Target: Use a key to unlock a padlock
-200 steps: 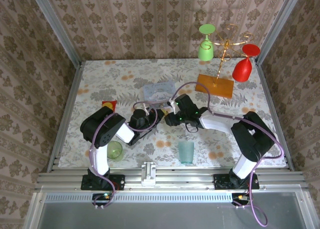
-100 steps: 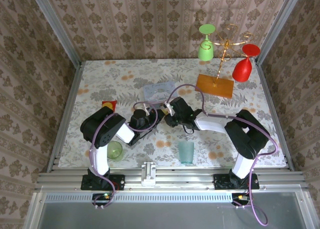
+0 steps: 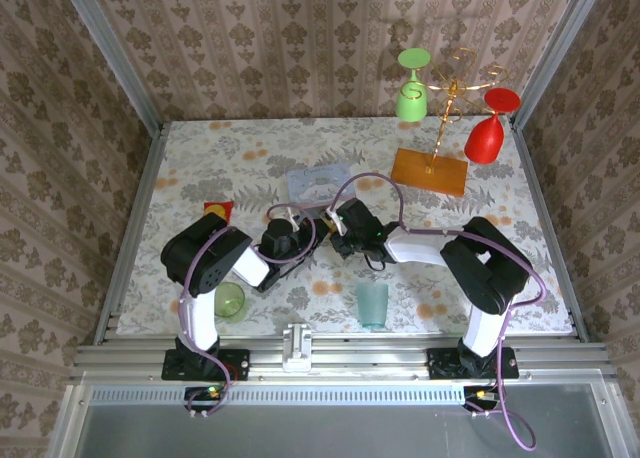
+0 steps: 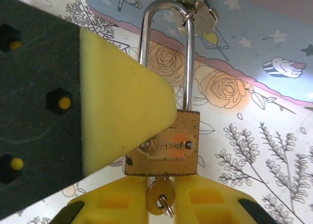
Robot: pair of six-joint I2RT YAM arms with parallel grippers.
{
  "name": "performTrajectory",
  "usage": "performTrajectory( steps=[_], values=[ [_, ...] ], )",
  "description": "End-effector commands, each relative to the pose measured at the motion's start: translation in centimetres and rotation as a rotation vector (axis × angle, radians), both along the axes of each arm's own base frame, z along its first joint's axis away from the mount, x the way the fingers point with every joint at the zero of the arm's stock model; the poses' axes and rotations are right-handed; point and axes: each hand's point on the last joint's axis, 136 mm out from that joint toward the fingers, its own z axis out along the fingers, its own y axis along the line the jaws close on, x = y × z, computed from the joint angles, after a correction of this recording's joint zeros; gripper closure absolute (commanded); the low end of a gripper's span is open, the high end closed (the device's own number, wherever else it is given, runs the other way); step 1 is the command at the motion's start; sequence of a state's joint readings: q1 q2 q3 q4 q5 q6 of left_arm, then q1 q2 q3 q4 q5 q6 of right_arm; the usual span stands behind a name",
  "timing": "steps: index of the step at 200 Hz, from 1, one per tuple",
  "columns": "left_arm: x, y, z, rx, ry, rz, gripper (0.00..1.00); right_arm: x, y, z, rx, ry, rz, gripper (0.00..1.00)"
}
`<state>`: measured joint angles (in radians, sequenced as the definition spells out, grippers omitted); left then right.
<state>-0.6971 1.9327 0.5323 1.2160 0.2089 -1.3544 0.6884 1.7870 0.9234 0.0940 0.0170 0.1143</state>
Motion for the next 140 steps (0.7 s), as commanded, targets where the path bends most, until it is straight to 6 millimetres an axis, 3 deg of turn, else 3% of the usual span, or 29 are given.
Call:
performTrajectory(
  steps=[1, 39, 80, 103, 140],
  values=[
    [-0.4, -1.0, 2.0, -0.058, -0.057, -0.04, 1.0, 0.0, 0.8, 0.9, 0.182, 0.061, 0.003, 0.85],
    [-0.5, -0.4, 2.5, -0.028, -0.1, -0.024, 1.0, 1.0, -0.2, 2.6, 0.528, 0.193, -0.055, 0.85],
    [-0.4, 0.0, 1.2, 0.002, -0.087, -0.025, 1.0, 0.8, 0.1, 4.1, 0.717, 0.255, -0.004, 0.87],
    [-0.6, 1.9, 0.3, 0.066, -0.103, 0.034, 0.91, 1.2, -0.4, 4.0, 0.81, 0.307, -0.024, 0.88],
    [-0.6, 4.2, -0.7, 0.218, -0.121, 0.056, 0.75, 1.0, -0.9, 2.7, 0.807, 0.332, -0.067, 0.9]
  ],
)
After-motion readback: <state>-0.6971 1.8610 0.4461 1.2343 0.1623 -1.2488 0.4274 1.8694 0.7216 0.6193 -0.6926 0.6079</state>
